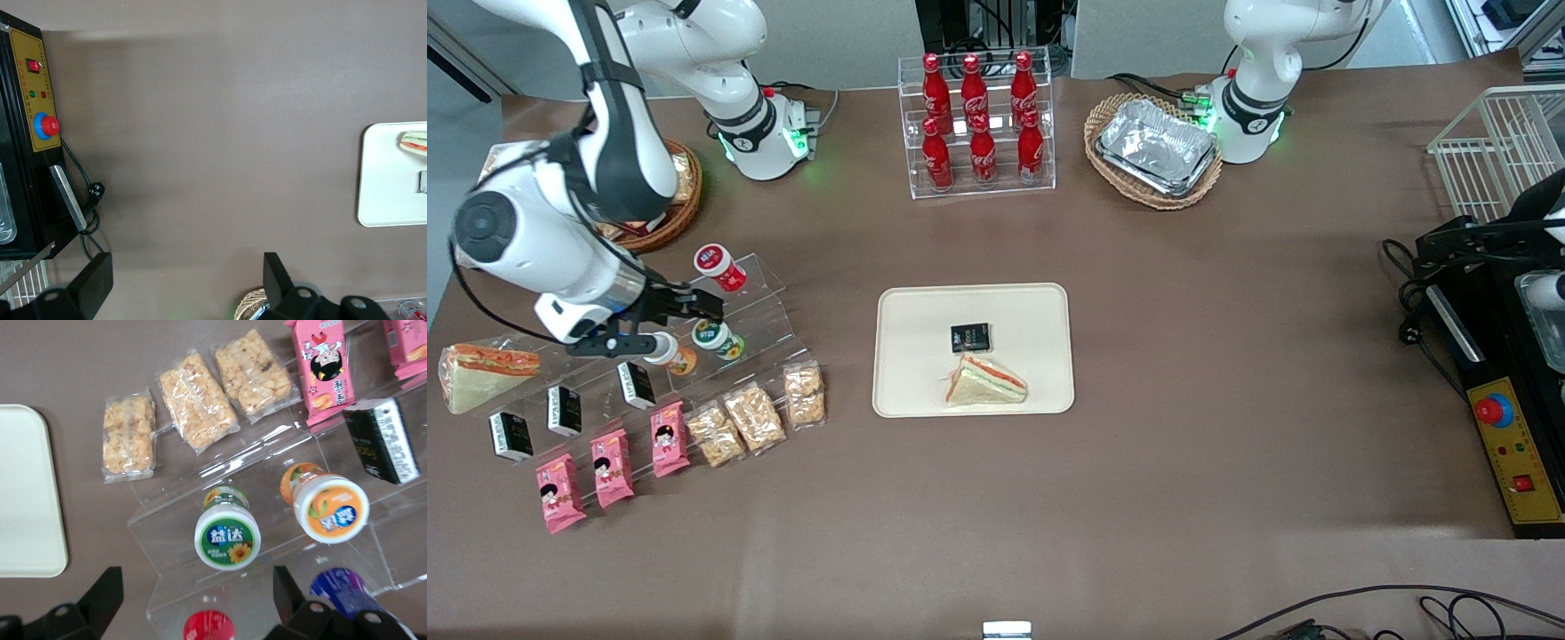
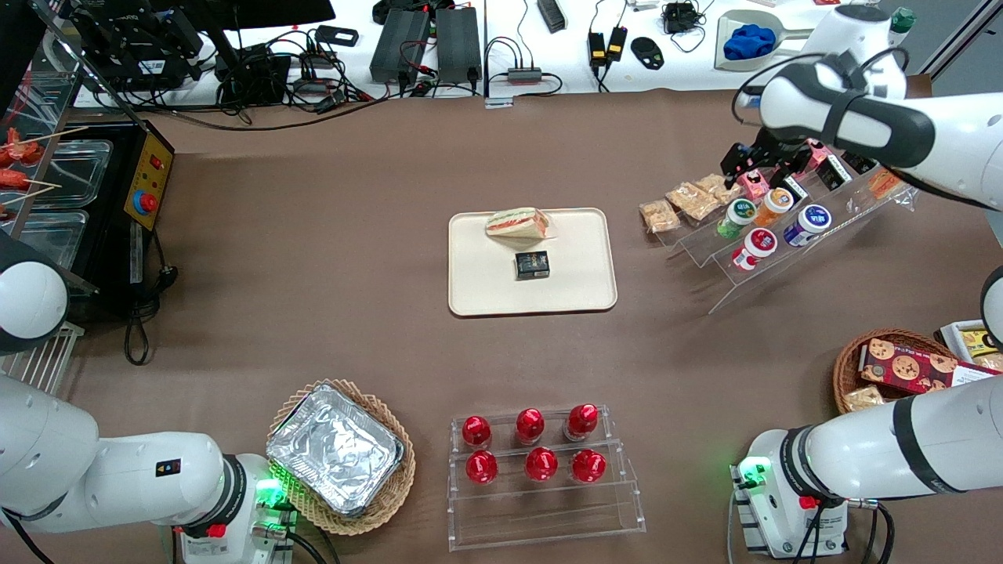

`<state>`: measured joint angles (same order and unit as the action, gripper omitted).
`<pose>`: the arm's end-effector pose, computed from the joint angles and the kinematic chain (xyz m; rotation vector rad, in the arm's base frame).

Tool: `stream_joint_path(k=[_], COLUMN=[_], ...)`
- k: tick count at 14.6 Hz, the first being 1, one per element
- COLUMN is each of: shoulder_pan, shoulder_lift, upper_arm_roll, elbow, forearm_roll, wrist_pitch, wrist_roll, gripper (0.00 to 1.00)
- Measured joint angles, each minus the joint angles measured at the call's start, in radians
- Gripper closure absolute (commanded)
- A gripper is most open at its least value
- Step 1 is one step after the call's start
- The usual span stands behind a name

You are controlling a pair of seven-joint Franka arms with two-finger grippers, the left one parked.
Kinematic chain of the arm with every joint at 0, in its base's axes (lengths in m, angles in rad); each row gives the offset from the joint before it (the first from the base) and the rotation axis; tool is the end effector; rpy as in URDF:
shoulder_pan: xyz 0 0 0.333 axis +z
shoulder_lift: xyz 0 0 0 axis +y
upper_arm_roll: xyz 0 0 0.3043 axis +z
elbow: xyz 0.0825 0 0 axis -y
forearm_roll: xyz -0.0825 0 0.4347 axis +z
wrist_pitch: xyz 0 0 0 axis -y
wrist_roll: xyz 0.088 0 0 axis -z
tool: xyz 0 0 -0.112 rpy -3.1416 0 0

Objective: Place green gum on tray
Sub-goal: 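Lower the right gripper around the green-lidded gum bottle and close it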

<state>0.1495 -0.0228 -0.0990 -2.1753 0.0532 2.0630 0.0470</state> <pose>0.5609 0.0314 0.3498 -3.0946 0.0366 0.1423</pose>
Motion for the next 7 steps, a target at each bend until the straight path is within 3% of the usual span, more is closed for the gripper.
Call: stream_joint_path(k=[7], shoulder_pan=[0.002], shoulder_lift=[0.047], upper_arm_roll=[0.000], elbow=[-0.096], forearm_roll=[0.000], wrist_pitch=[0.178], wrist_roll=[-0.011], gripper=[0.00])
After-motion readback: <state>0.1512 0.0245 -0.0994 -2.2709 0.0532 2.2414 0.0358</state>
